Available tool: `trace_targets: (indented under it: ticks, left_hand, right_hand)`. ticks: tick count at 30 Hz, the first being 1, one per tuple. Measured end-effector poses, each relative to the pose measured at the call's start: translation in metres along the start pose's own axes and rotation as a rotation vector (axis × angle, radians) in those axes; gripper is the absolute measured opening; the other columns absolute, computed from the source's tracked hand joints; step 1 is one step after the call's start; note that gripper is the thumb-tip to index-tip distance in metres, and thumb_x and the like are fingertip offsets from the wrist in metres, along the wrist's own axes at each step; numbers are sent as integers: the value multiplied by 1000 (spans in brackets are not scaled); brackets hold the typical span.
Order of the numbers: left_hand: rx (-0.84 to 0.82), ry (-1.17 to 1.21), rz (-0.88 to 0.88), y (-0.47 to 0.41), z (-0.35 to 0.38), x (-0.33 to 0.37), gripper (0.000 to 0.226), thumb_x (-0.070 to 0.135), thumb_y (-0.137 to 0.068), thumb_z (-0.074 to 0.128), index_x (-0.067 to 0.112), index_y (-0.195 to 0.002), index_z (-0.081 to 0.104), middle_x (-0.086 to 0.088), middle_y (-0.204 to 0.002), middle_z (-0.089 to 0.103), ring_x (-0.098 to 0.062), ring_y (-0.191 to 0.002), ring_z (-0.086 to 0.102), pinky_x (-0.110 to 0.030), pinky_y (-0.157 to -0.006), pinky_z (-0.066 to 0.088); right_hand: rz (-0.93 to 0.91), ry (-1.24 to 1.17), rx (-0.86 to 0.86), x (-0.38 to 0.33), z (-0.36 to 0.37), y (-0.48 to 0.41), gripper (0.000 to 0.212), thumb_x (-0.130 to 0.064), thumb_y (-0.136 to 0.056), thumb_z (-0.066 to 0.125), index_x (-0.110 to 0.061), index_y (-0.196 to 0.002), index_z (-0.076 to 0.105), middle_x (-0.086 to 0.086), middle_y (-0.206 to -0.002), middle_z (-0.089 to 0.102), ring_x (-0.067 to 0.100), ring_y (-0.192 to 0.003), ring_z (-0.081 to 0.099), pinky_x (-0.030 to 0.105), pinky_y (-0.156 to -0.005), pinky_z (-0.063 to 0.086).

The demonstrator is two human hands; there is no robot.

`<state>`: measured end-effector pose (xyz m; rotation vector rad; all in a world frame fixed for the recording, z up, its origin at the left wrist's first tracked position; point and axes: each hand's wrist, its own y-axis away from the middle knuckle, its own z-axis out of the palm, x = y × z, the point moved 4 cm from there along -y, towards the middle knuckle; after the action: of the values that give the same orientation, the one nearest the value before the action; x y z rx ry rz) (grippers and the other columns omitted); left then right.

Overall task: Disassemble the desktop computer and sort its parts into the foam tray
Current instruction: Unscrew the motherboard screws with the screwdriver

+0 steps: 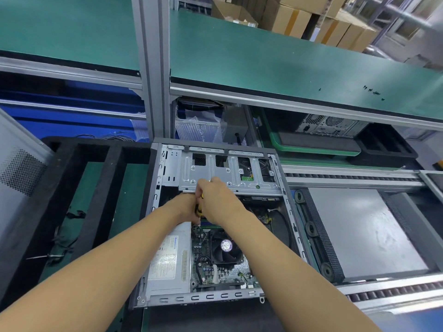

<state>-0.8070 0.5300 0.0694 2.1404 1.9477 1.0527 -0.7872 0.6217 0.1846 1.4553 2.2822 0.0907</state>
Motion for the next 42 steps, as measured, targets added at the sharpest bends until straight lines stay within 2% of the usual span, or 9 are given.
trace_targets:
  ticks: [6, 9, 14, 17, 23, 26, 29, 37, 42]
  left_hand:
    - [-14, -4, -45, -4, 2, -3, 20, 21, -84, 75, 15, -102, 67, 8, -83, 60, -17, -90, 57, -21, -69, 43]
    - [-63, -21, -57, -8, 5, -4, 35, 29, -83, 77, 14, -114, 68, 9, -99, 68, -14, -100, 59, -18, -78, 45]
    - [-49, -110, 13, -12, 6, -2, 44, 39, -85, 74, 17, -121, 64, -1, -123, 67, -20, -117, 58, -27, -95, 44]
    - [-18, -85, -3, -12, 5, -3, 50, 30, -85, 73, 14, -130, 56, -7, -124, 65, -24, -115, 59, -29, -90, 45]
    - [-3, -86, -44, -10, 3, -4, 46, 23, -90, 68, 14, -133, 57, -8, -129, 63, -24, -118, 56, -27, -86, 43]
    - [-61, -94, -72, -10, 3, -3, 52, 34, -86, 73, 20, -134, 57, 0, -133, 61, -19, -122, 56, -29, -98, 45]
    - [-104, -119, -60, -9, 4, -1, 51, 42, -82, 76, 23, -128, 61, 5, -127, 65, -16, -117, 57, -27, -95, 44]
    - [-52, -175, -18, -10, 4, 0, 47, 25, -88, 70, 17, -132, 57, -5, -125, 64, -24, -117, 58, -31, -94, 47]
    - [-64, -150, -41, -11, 4, -1, 50, 24, -91, 67, 13, -138, 53, -7, -133, 59, -25, -123, 53, -33, -101, 44]
  right_hand:
    - [-27, -70, -47, -2, 2, 1, 21, -17, -98, 53, -12, -118, 56, 14, -119, 45, 34, -109, 49, 33, -86, 40]
    - [46, -3, 53, 0, 4, 0, 28, -31, -101, 51, -8, -117, 51, 16, -113, 54, 34, -100, 57, 40, -81, 49]
    - [35, 57, 30, -1, 5, -2, 20, -11, -99, 50, -7, -119, 51, 17, -113, 55, 37, -103, 59, 40, -77, 48]
    - [-47, 42, -16, -4, 2, -1, 26, -4, -94, 53, -8, -119, 56, 16, -118, 47, 35, -108, 53, 37, -91, 46]
    - [-42, -35, -33, -6, 6, 0, 21, -17, -96, 54, -12, -117, 57, 15, -117, 45, 34, -111, 49, 36, -92, 44]
    - [46, 25, 50, -2, 7, -1, 31, -36, -100, 51, -11, -119, 51, 16, -113, 51, 36, -100, 57, 41, -83, 50]
    - [57, 97, 71, -2, 8, -4, 19, -22, -102, 49, -9, -116, 50, 16, -109, 58, 36, -99, 61, 40, -74, 49]
    - [-17, 20, -41, -3, 5, -3, 27, 0, -91, 51, -4, -117, 57, 17, -121, 44, 35, -110, 51, 41, -97, 46]
    - [-26, -16, -35, -4, 9, 0, 23, -21, -99, 52, -11, -119, 57, 16, -120, 47, 35, -111, 51, 43, -100, 44]
